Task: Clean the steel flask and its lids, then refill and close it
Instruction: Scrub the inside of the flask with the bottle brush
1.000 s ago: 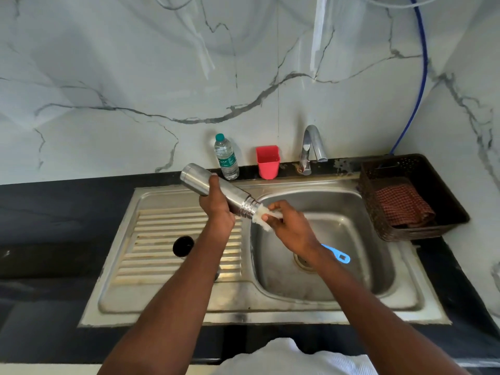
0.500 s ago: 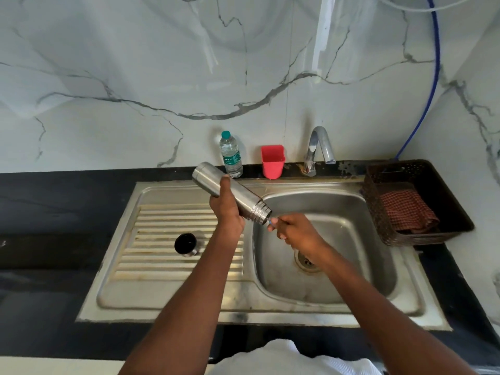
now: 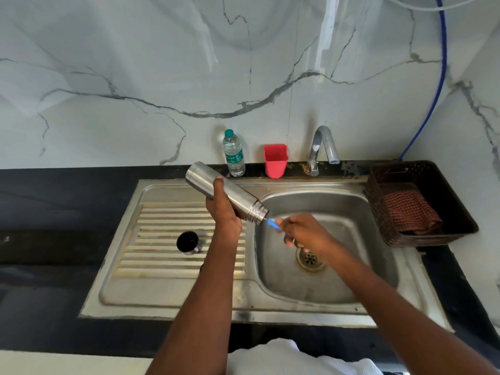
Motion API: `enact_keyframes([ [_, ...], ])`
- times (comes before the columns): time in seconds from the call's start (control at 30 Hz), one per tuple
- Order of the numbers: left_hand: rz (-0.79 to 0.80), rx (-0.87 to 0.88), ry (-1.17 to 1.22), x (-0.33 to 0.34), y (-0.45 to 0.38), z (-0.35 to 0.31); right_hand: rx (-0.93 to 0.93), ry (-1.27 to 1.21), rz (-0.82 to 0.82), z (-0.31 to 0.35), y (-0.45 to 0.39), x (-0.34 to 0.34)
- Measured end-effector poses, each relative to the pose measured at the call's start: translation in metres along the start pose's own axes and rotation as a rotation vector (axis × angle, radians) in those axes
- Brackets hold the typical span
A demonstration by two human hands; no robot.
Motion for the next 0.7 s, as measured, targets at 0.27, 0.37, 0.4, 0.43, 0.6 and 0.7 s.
enact_keyframes([
  [0.27, -0.115, -0.062, 0.086, -0.011, -0.001, 0.001, -0.234, 0.583, -0.299, 0.012, 0.006, 0.006],
  [0.37, -0.081, -0.062, 0.076, -0.029, -0.010, -0.006, 0.201, -0.056, 0.067, -0.025, 0.003, 0.006],
  [0.4, -0.080, -0.060, 0.083, -0.032, -0.012, -0.007, 0.228, -0.058, 0.104, -0.024, 0.005, 0.006],
  [0.43, -0.082, -0.050, 0.097, -0.033, -0.013, -0.008, 0.181, 0.017, 0.092, -0.017, 0.004, 0.004],
  [0.6, -0.068, -0.044, 0.126, -0.018, -0.004, 0.001, -0.165, 0.493, -0.169, 0.022, -0.006, 0.014],
  [0.7, -0.055, -0.056, 0.124, -0.018, -0.007, 0.006, -0.097, 0.413, -0.143, 0.023, -0.010, 0.031],
])
Point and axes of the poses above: each hand's wrist, its own y-axis away from the middle knuckle, its own x-axis out of the palm, z = x × y, the point moved 8 cm from there along -y, towards the middle knuckle, and after that the axes turned 8 degrees about -y, right-handed, at the moved point
